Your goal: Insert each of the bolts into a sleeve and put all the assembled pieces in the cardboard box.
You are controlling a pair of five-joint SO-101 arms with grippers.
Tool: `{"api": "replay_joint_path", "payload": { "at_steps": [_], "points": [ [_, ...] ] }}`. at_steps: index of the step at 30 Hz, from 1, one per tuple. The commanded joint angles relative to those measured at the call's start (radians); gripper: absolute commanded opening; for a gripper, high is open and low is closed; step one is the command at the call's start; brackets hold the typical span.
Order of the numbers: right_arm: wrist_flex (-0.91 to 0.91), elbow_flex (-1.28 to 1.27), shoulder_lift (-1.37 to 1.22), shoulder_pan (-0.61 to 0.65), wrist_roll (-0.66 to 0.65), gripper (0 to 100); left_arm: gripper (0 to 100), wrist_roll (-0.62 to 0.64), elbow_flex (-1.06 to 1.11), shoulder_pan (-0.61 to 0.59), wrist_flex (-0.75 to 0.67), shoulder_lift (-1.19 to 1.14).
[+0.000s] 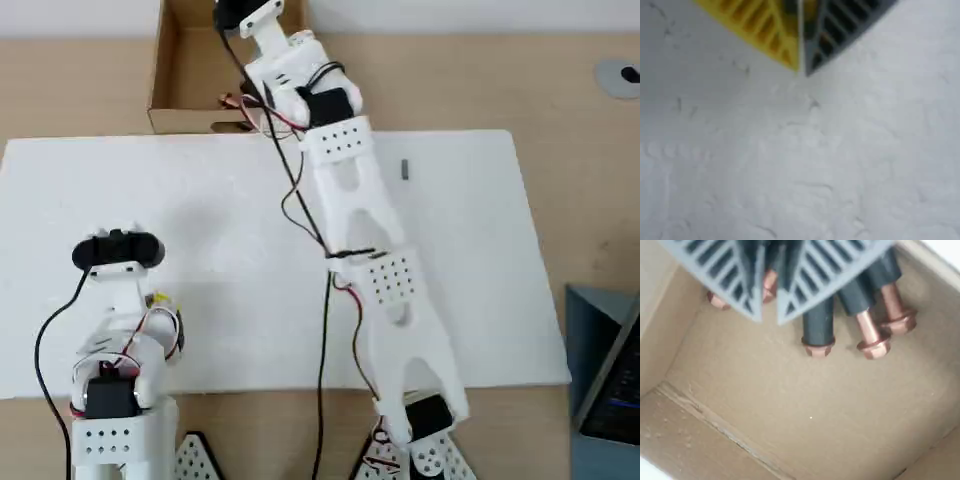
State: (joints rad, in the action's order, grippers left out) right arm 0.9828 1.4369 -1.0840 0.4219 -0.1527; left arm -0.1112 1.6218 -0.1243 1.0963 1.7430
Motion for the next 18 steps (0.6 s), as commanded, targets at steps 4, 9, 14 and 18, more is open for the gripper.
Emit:
{"api": "replay_joint_path", "payload": {
  "at_steps": [4, 9, 14, 18],
  "points": [
    [0.232, 0.236, 0.048, -0.013, -0.009, 0.9, 0, -0.006, -0.006, 0.0, -0.02, 0.005],
    [0.39, 0.229, 0.193, -0.013, -0.006, 0.9, 0, -0.006, -0.006, 0.0, -0.02, 0.005],
    [0.52, 0.231, 0.297, -0.022, -0.005, 0.9, 0, -0.006, -0.006, 0.0, -0.02, 0.005],
    [0.651, 0.231, 0.378, -0.058, -0.005, 0.9, 0, -0.006, -0.006, 0.0, -0.02, 0.005]
  ]
}}
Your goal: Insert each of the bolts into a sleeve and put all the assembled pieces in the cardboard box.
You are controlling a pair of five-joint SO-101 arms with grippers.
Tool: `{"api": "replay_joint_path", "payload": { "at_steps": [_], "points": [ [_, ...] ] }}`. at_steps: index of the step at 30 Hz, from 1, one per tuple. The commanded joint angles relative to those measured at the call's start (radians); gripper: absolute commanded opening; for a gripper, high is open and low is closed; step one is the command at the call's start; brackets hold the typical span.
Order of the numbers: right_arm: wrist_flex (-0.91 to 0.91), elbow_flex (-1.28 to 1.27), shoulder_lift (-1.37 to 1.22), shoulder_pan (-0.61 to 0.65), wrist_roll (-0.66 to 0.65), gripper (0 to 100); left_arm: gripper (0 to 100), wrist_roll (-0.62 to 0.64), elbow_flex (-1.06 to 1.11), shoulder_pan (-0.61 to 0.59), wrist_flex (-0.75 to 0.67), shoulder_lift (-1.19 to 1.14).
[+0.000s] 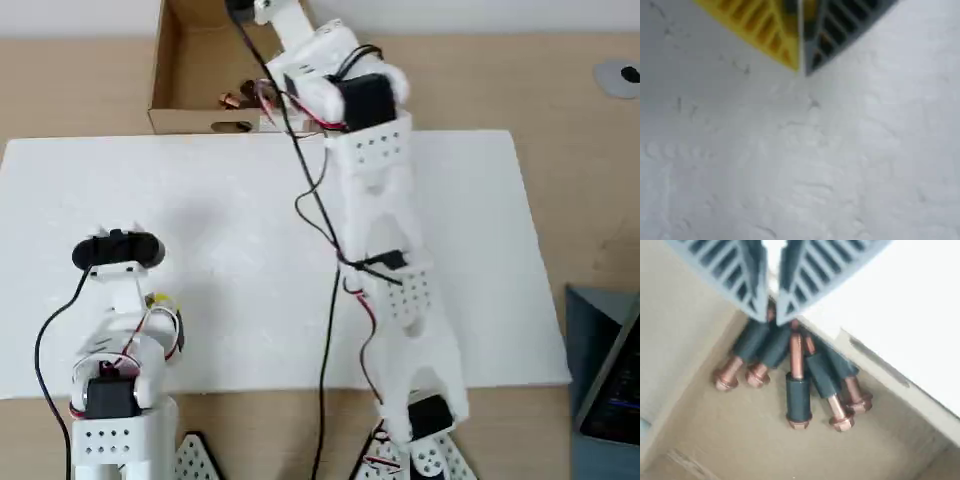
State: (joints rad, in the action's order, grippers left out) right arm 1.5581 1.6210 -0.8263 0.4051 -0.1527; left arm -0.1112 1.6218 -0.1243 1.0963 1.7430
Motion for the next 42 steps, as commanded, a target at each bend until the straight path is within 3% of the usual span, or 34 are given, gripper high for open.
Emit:
{"api": "replay_joint_path", "payload": {
  "at_steps": [1, 5, 17, 42],
  "points": [
    [0.11, 0.047, 0.143, -0.051, -0.005, 0.9, 0, -0.006, -0.006, 0.0, -0.02, 0.005],
    [0.227, 0.047, 0.225, -0.101, -0.005, 0.9, 0, -0.006, -0.006, 0.0, -0.02, 0.005],
    [0.232, -0.035, 0.479, -0.168, -0.008, 0.9, 0, -0.006, -0.006, 0.0, -0.02, 0.005],
    [0.147, -1.319, 1.472, -0.285, 0.089, 0.9, 0, -0.006, -0.006, 0.0, -0.02, 0.005]
  ]
}}
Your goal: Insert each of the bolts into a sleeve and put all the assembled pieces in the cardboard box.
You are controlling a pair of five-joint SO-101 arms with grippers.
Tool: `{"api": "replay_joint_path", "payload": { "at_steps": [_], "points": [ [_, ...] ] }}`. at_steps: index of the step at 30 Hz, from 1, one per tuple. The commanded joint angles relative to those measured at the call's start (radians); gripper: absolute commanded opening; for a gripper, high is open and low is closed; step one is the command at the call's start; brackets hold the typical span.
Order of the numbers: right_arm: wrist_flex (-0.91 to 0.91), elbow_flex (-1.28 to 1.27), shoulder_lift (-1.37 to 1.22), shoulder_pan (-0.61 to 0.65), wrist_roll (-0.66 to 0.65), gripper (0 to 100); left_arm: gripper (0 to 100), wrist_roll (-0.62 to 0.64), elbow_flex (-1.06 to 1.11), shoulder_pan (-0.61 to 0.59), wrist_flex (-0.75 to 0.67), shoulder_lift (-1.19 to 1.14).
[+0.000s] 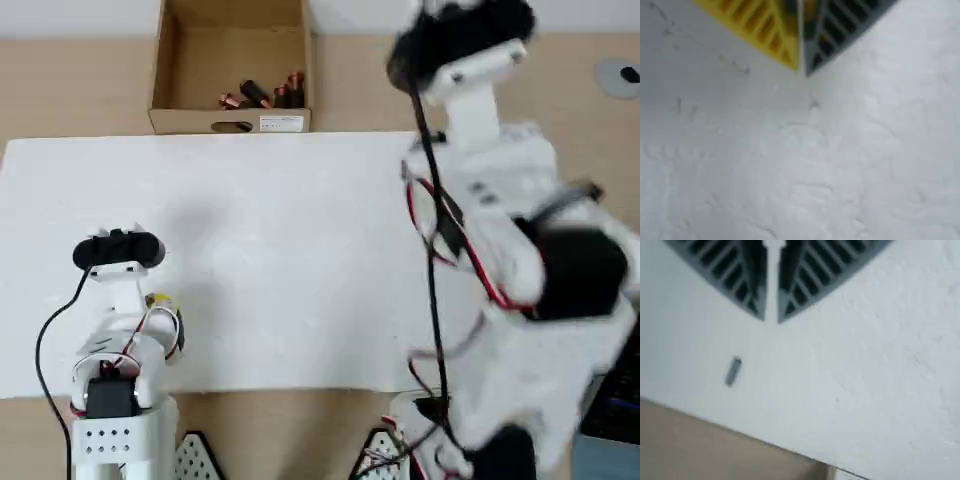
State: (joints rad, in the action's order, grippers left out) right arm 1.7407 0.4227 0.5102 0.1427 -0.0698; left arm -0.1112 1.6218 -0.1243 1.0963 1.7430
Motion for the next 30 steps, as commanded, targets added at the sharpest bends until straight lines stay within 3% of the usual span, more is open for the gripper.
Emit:
{"api": "replay_joint_path", "payload": {
  "at_steps": [1, 15, 30],
  "points": [
    [-0.049, -0.182, 0.183, -0.031, 0.005, 0.9, 0, -0.006, -0.006, 0.0, -0.02, 0.005],
    [-0.368, -1.098, 0.716, -0.076, 0.003, 0.9, 0, -0.006, -0.006, 0.0, -0.02, 0.005],
    [-0.497, -1.725, 1.234, -0.074, 0.0, 0.9, 0, -0.006, -0.006, 0.0, -0.02, 0.005]
  ]
}}
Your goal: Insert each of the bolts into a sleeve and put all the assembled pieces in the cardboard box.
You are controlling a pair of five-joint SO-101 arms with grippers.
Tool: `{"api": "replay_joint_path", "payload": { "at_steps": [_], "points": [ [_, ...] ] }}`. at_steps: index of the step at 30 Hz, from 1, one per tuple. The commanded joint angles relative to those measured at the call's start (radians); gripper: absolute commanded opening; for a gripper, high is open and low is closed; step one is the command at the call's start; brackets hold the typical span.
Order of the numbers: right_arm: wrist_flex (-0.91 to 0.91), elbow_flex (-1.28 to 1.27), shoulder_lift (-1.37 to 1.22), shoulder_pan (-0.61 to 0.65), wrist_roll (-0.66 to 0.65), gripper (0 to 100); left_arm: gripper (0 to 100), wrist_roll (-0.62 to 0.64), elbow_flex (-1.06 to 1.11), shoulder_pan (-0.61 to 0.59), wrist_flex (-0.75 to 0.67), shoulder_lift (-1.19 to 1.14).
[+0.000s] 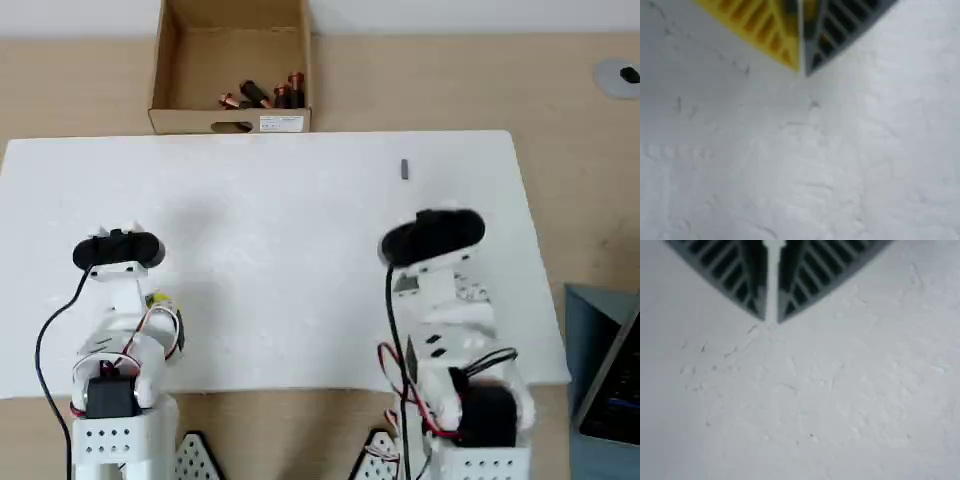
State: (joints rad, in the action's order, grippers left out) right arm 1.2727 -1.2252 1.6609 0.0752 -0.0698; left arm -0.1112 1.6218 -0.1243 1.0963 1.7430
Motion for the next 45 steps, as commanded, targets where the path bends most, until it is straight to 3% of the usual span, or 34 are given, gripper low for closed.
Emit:
{"api": "replay_joint_path", "payload": {
  "at_steps": [1, 6, 18, 45],
  "points": [
    [-0.032, -0.117, 0.119, -0.007, -0.014, 0.9, 0, -0.006, -0.006, 0.0, -0.02, 0.005],
    [-0.032, -0.272, 0.272, -0.007, -0.058, 0.9, 0, -0.006, -0.006, 0.0, -0.02, 0.005],
    [-0.032, -0.392, 0.246, -0.005, -0.052, 0.9, 0, -0.006, -0.006, 0.0, -0.02, 0.005],
    [-0.031, -0.409, 0.246, -0.01, -0.054, 1.0, 0, -0.006, -0.006, 0.0, -0.02, 0.005]
  ]
}}
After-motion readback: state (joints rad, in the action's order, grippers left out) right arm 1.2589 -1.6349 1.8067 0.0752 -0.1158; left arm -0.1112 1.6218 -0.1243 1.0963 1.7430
